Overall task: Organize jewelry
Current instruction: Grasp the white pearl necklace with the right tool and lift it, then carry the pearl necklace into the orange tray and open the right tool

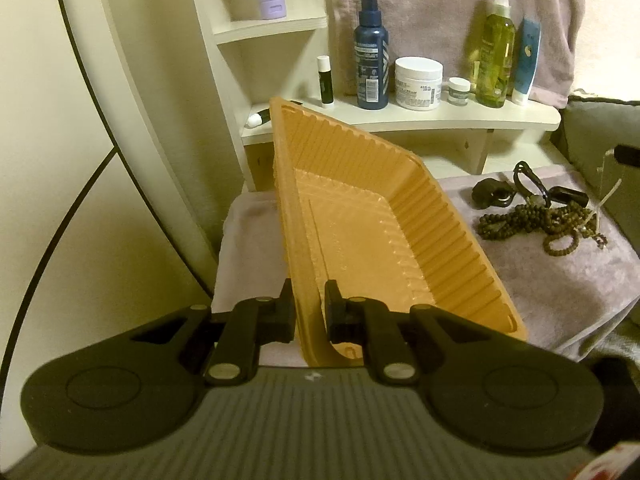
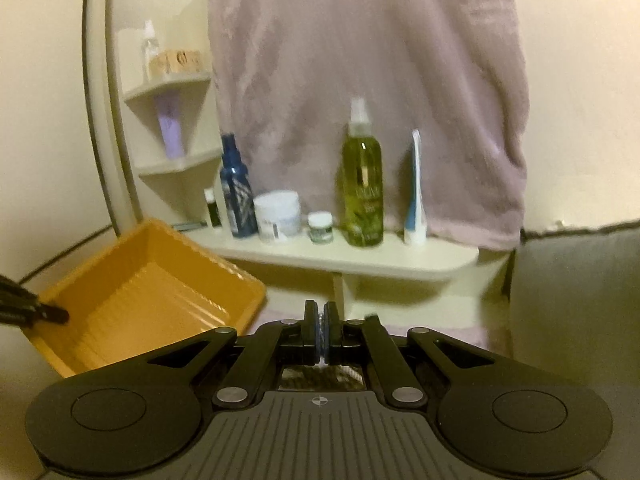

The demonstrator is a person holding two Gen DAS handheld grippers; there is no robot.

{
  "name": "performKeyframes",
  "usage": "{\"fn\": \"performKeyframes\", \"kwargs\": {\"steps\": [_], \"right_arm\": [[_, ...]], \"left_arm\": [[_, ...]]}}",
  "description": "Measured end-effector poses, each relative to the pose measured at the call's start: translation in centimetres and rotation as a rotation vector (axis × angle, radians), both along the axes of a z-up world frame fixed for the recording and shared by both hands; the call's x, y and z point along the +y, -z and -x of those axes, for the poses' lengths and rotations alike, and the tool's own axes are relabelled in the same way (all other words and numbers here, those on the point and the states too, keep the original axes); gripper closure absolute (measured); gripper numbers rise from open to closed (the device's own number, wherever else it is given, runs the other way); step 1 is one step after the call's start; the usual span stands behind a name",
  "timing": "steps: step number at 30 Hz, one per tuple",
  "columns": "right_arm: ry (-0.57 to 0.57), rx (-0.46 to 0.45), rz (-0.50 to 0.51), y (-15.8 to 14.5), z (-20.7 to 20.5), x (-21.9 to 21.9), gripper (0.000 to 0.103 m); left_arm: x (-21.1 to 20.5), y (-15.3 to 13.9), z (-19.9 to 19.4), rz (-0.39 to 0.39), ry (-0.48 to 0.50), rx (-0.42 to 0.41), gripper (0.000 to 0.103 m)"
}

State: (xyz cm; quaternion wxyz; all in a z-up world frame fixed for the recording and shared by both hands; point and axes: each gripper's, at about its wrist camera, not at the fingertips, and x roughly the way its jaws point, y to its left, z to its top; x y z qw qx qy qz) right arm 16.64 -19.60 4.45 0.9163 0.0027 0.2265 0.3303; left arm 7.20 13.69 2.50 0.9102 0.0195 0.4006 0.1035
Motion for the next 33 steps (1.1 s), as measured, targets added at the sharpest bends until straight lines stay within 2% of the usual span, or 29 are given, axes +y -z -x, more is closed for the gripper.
{"fn": "performKeyframes", "kwargs": {"steps": [20, 25, 33], "right_arm": [[-0.053, -0.122, -0.106, -7.2, 0.6, 1.2, 0.101], [-0.065, -0.149, -0.115, -8.1, 0.4, 1.9, 0.101], [-0.101, -0.142, -0.146, -8.5, 0.2, 3.6, 0.101]], "left_arm": [[0.3, -0.2, 0.2, 0.027, 0.021, -0.029, 0.091], [0.4, -0.2, 0.2, 0.031, 0.025, -0.032, 0.091], [0.3, -0.2, 0.3, 0.033, 0.034, -0.038, 0.091]]}}
